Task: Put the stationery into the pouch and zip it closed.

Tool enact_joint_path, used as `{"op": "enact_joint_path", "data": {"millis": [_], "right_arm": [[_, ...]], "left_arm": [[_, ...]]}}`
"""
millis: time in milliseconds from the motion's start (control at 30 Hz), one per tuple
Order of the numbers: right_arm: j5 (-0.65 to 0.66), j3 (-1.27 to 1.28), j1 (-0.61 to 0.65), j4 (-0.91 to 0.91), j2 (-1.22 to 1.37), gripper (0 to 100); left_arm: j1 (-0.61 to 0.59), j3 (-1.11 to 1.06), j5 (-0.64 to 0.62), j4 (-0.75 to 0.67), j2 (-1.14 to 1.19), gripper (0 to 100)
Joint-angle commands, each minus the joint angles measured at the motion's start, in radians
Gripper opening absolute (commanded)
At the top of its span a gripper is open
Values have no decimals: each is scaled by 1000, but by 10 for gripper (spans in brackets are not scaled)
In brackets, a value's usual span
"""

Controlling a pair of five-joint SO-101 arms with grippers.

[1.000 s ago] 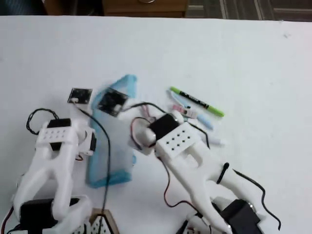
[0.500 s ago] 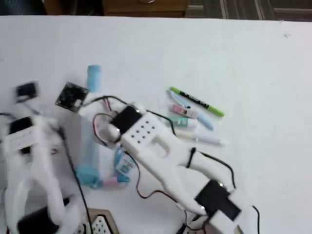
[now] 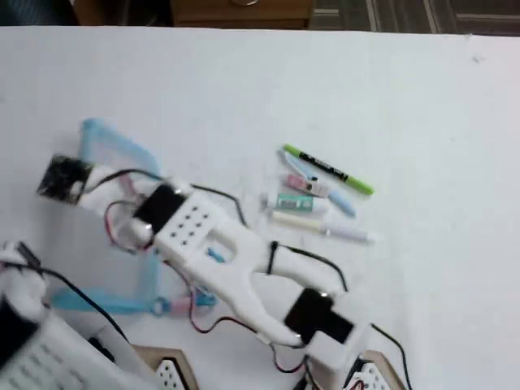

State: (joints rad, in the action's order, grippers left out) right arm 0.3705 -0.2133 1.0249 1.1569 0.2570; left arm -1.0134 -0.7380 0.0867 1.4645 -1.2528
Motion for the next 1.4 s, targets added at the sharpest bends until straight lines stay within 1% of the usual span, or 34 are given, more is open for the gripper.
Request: {"op": "enact_joint_path", "data": {"millis": [0,100,133,200,300,367,433,600,700,800,867,933,1033,1133,1200,1267,1300,1367], "right_arm": [[-5,-114,-21,-4,36,18],[6,-186,-90,117,41,21],[38,-218,-114,193,39,22],[167,-287,-156,351,47,46],[298,-324,-197,516,39,159],[413,-321,-200,618,19,231],[485,-238,-203,616,-30,272],[582,100,-154,604,-191,276],[603,301,-153,481,-266,277],[583,466,-119,308,-289,279],[505,540,-107,174,-288,279],[381,566,-108,67,-277,277],[216,548,-104,41,-237,276],[110,520,-108,47,-202,276],[78,517,-105,44,-180,276],[74,511,-104,33,-154,274],[71,503,-104,30,-139,261],[69,480,-104,28,-102,201]], "left_arm": [[-81,37,8,12,-242,151],[-79,21,11,17,-381,186],[-77,6,11,15,-407,201],[-81,-15,12,11,-424,215],[-84,-14,11,15,-409,214],[-84,-14,6,9,-389,216],[-84,-15,-3,6,-361,217],[-84,-20,-57,-41,-271,217],[-84,-17,-66,-41,-231,217],[-84,-17,-66,-40,-209,217],[-84,-17,-66,-40,-206,217],[-84,-15,-66,-38,-206,217],[-84,-15,-66,-38,-206,216],[-84,-15,-64,-37,-206,216],[-84,-15,-64,-37,-206,216],[-84,-15,-64,-37,-206,216],[-84,-15,-64,-37,-206,215],[-84,-17,-64,-37,-206,215]]}}
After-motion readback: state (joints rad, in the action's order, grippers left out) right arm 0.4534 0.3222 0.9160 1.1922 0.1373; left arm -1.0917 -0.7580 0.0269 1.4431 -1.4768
